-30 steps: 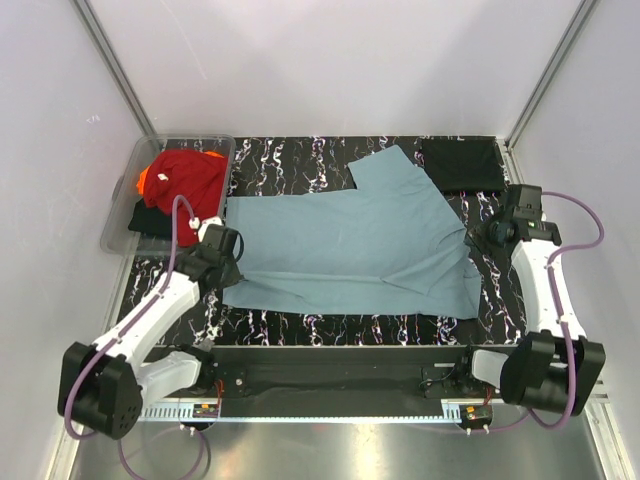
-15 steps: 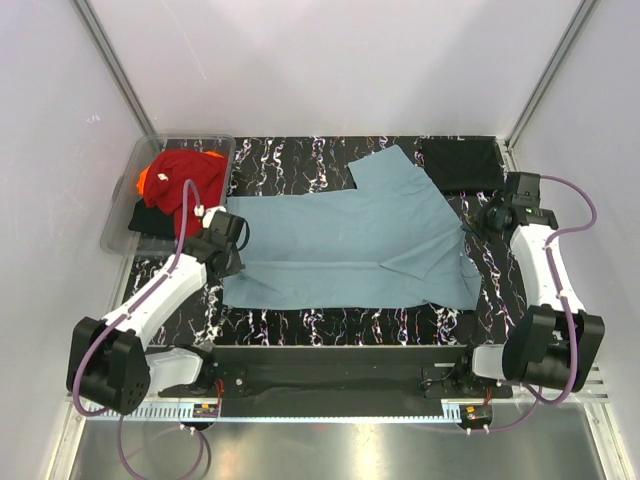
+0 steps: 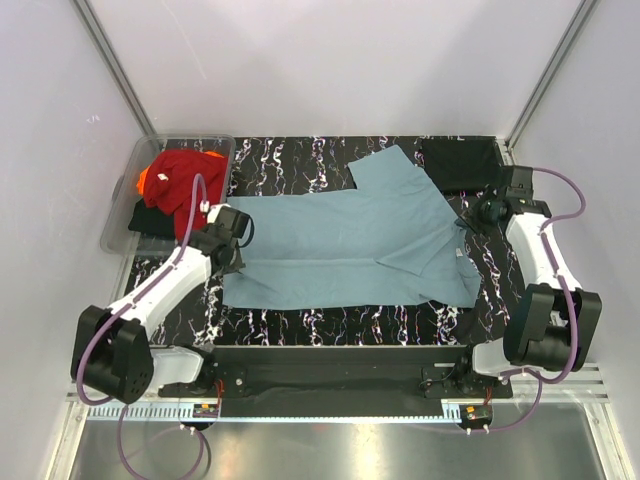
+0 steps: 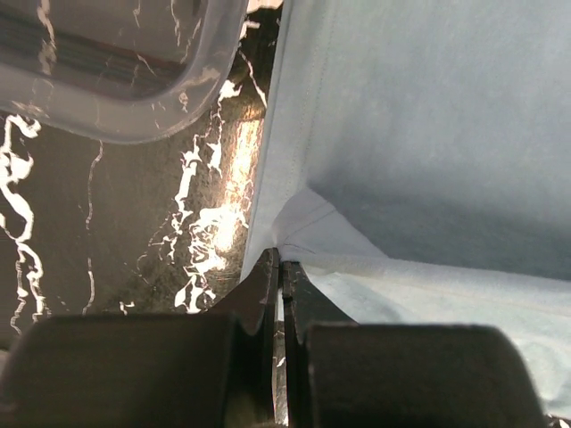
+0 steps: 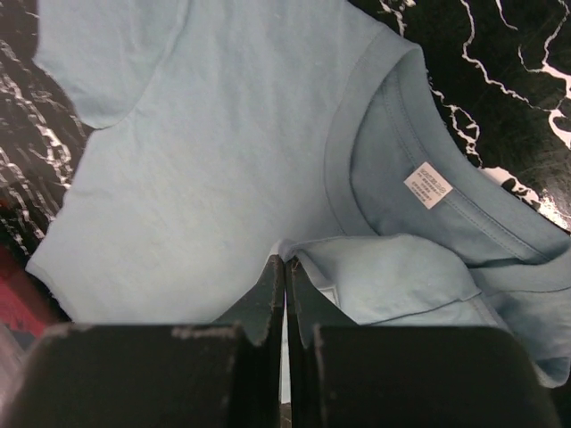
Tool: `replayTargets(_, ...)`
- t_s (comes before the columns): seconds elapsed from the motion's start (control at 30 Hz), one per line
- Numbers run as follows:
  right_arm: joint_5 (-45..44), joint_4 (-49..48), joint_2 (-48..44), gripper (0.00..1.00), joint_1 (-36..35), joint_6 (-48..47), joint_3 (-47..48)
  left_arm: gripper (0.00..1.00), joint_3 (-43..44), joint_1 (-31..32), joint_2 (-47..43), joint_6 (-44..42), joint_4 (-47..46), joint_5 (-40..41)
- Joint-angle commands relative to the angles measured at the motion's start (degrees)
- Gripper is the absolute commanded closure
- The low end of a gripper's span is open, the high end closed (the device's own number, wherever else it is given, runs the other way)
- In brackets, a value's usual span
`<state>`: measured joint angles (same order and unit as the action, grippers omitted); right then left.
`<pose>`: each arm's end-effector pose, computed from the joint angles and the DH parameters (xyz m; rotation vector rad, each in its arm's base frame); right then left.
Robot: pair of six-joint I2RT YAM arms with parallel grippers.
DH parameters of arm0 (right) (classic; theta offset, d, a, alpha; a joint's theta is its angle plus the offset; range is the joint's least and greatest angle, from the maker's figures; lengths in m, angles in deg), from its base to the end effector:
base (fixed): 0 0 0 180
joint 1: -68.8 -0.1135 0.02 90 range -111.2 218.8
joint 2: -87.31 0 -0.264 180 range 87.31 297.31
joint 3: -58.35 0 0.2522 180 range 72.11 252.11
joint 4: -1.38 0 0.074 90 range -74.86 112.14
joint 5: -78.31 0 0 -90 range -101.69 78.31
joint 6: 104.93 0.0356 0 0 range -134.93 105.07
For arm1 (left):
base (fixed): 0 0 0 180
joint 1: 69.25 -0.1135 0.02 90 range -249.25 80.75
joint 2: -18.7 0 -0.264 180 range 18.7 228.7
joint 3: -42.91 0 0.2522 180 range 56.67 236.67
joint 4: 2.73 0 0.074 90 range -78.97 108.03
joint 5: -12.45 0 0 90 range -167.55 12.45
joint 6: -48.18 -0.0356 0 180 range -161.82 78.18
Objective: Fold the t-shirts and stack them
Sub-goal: Flatten the tshirt out
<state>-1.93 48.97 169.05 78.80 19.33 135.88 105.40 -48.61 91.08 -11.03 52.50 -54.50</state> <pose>0.2975 -0.0463 0.2705 0.8722 2.3408 0.3901 0.2234 -0.0692 0.2249 -0.3428 2.5519 0.2263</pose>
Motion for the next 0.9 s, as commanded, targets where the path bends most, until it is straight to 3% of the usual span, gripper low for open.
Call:
replayTargets(0.0,-0.3,0.0,-3.1,1.0,-0.3,0.8,7.5,1.0,5.6,0.2,-2.4,-4.1,-0.3,3.7)
replayTargets(0.17,-1.2,4.9,-4.5,1.0,-0.2,5.5,21.1,1.0,20.3,0.1,-3.7,-10.8,0.3,8.5)
replayTargets(0.4,-6.9,17.5,-12.7,1.0,-0.2,9.0,43.7,1.0,38.3,0.3,-11.9,-20.1,0.6,1.7)
replayTargets(0.7,-14.1,28.7,-30.4,1.0,-0.2,8.1,58.2,1.0,42.9,0.3,-31.0,-21.3,-1.6,-20.2)
replayTargets(0.87,-16.0,35.0,-33.5,1.0,-0.2,9.1,67.9,1.0,41.6,0.2,-38.7,-19.5,-4.8,-30.3)
